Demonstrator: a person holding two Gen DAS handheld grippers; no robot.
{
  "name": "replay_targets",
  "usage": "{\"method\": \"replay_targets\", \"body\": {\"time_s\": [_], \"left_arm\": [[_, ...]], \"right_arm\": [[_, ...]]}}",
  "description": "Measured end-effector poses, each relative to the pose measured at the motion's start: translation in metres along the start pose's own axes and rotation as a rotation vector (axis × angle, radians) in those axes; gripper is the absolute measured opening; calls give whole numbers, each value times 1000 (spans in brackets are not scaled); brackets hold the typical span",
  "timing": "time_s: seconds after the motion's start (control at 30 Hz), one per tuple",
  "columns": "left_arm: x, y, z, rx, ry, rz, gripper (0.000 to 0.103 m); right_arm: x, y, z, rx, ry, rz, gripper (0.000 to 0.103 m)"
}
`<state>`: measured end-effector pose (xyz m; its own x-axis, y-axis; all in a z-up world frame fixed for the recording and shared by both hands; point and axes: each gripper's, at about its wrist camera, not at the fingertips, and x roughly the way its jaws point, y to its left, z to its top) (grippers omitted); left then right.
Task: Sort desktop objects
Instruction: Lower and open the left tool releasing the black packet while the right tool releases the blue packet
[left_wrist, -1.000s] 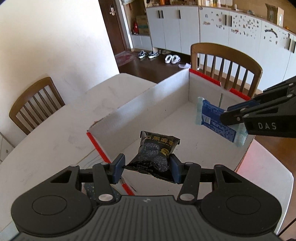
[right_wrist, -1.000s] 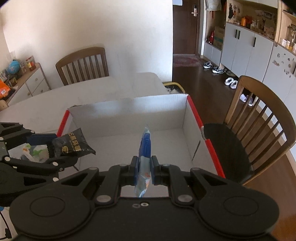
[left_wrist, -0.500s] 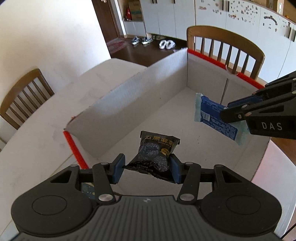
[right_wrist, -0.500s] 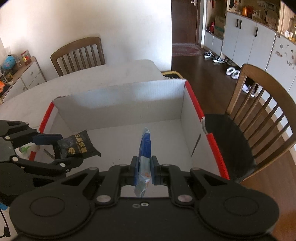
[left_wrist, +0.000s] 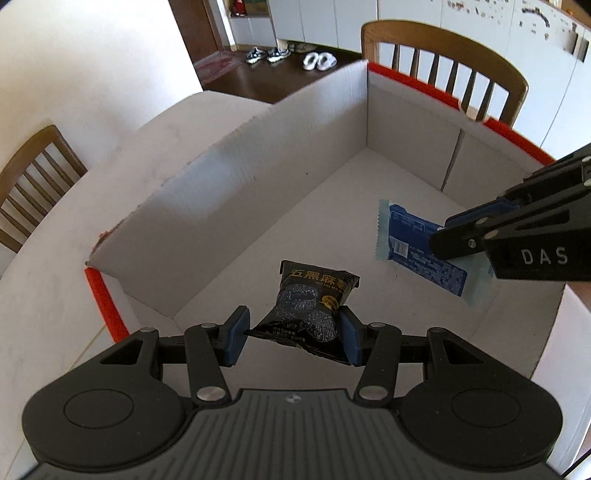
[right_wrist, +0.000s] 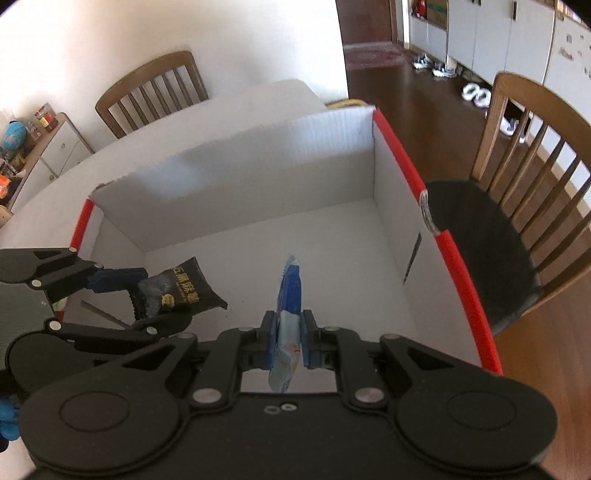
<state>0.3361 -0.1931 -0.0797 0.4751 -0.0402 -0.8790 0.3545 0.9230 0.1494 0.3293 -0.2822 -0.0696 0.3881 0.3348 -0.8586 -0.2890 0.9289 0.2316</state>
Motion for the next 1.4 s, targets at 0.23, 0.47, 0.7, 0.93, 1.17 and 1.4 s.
{"method": "replay_targets", "body": {"time_s": [0.23,0.47,0.7,0.93,1.17,1.4], "left_arm": [[8,0,6,0,24,-12,50],[16,-7,8,26,74,-28,51],[16,-8,6,28,85,-32,53],[7,-4,3,30,73,-53,66],[-8,-2,4,9,35,-60,66],[-30,0,0,-8,-9,-66,66]], "right_arm": [[7,-2,-1,-6,41,-10,12],[14,-1,-4,-23,86,-32,13],[17,3,-3,-39,98,-41,24],[13,2,-3,-46,95,-51,30],[4,6,-7,-68,77,-54,31],[-9,14,-9,-94,58,-45,31]]}}
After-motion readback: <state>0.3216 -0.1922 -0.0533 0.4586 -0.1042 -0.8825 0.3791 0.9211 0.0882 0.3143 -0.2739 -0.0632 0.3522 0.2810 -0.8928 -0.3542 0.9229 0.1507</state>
